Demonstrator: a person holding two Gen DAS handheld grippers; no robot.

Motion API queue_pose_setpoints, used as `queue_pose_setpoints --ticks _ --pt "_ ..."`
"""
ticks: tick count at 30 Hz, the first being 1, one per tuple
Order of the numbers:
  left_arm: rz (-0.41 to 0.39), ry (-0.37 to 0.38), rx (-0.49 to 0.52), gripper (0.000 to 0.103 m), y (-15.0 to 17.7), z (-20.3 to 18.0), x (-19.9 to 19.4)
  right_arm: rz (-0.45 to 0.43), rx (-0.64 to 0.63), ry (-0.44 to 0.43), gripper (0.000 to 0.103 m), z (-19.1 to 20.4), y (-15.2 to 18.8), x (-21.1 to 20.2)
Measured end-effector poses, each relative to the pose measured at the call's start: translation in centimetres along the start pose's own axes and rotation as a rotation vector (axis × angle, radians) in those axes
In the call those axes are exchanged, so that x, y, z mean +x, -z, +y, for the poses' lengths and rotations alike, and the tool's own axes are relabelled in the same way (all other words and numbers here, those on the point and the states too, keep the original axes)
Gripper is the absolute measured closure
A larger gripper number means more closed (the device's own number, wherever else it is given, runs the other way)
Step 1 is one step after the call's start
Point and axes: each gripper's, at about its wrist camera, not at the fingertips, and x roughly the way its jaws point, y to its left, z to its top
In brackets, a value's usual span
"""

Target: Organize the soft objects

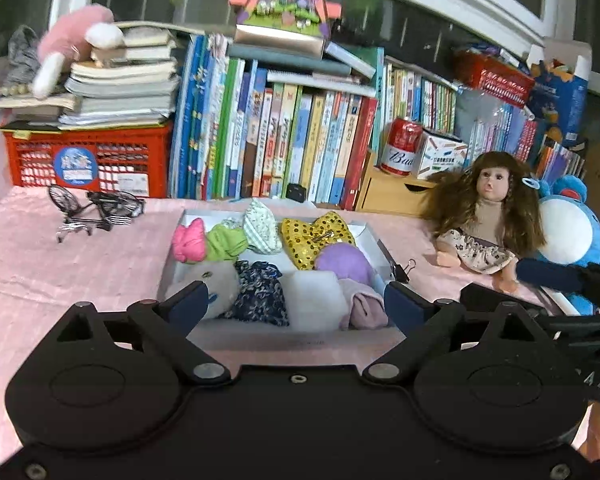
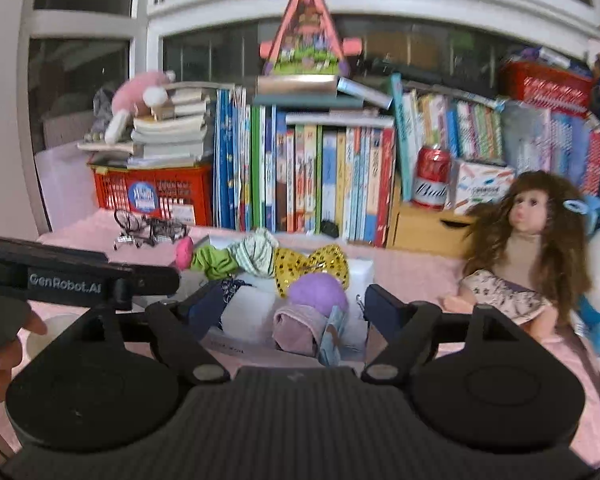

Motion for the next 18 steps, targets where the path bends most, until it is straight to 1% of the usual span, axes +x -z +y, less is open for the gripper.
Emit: queue_pose_setpoints --ticks 3,7,11,14,16,18 --pt "-0.030 -0.017 0.016 0.008 1.8 -0.1 -2.1 -0.042 0.018 0.008 0.014 0.3 1.1 -1.9" --pt "-0.037 -0.038 0.020 0.008 4.4 -0.1 -4.6 -0.082 0.076 0.039 0.011 0.6 3.2 -3.9" --pt "-0.052 -0.064 -0.027 0.007 7.4 0.5 -6.3 -0.102 0.129 0.072 0.010 1.3 6.1 -5.5" --pt "-0.058 -0.080 -0.058 0.007 9.8 0.9 -7.3 -0.103 0.109 0.099 0.009 2.1 7.9 -6.1" --pt "-0.096 -0.111 -0.029 0.006 11.4 0.8 -8.3 -0.101 0.094 0.124 0.003 2.7 9.0 -6.5" --pt "-0.101 -0.142 -0.023 0.006 12.7 0.8 -9.2 -0.095 0.094 0.138 0.003 3.1 10.0 -6.9"
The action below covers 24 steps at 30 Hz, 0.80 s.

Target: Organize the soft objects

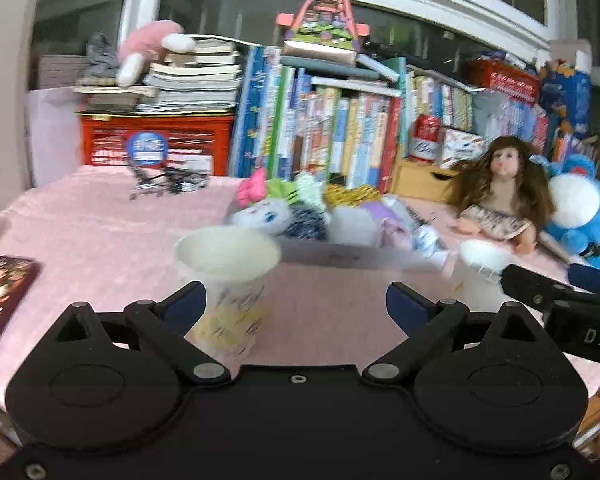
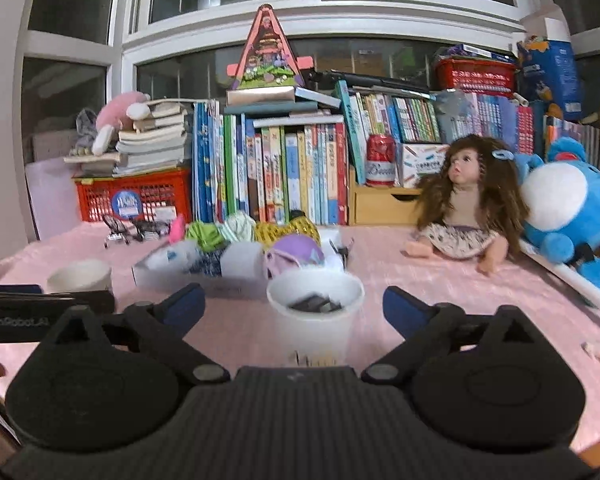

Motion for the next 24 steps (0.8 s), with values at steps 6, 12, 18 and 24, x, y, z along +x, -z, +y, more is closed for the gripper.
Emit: queue_pose_setpoints --ticks 6,12,18,24 --pt "-0.047 0.015 0.011 0.005 1.6 0.5 -1.9 0.018 -0.005 0.028 0.003 0.1 1.9 -0.5" --pt "-0.001 -0.051 0.029 0.005 3.0 0.9 -0.7 0.059 -0.015 0.036 0.003 0.5 3.2 0.4" --pt "0.096 -0.111 -0.010 0.005 4.6 2.2 2.1 0.117 -0.026 0.056 0.003 0.9 5.0 1.7" --pt "0.164 -0.124 -0.035 0.005 5.8 2.8 4.0 0.159 -0.046 0.062 0.003 1.4 6.0 2.7"
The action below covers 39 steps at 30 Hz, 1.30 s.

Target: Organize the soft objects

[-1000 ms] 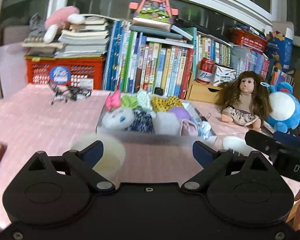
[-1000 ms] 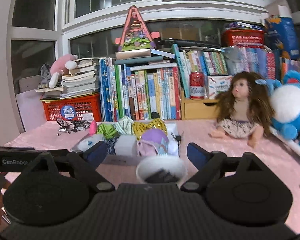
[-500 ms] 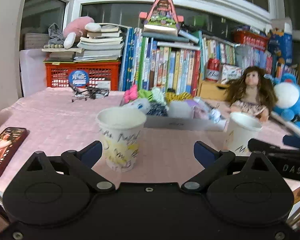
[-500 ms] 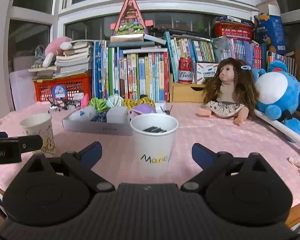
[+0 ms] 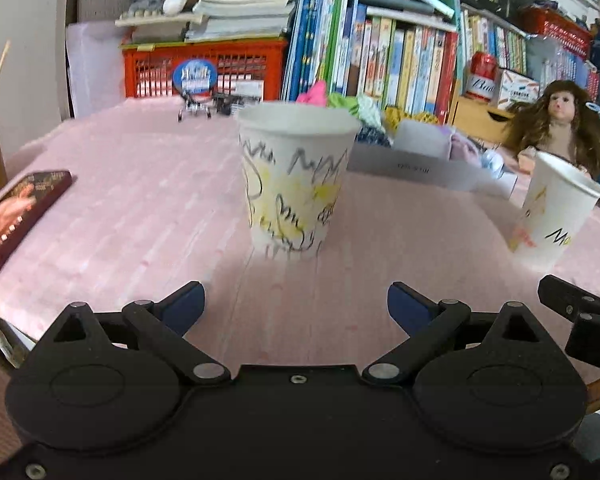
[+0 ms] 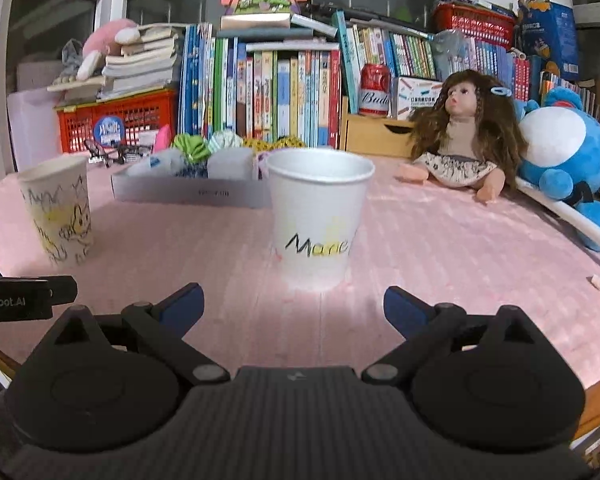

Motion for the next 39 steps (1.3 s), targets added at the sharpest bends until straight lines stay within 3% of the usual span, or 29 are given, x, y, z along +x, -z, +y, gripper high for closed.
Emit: queue_pose_setpoints --ticks 8,39 --pt "-0.005 -0.035 0.045 0.001 0.6 -0.5 0.8 0.065 -0.013 0.002 0.003 0.5 1.3 1.5" --pt "-0.004 -0.045 0.065 0.000 0.4 -0.5 1.1 0.090 0.010 -0.020 0.000 0.2 1.2 2.0"
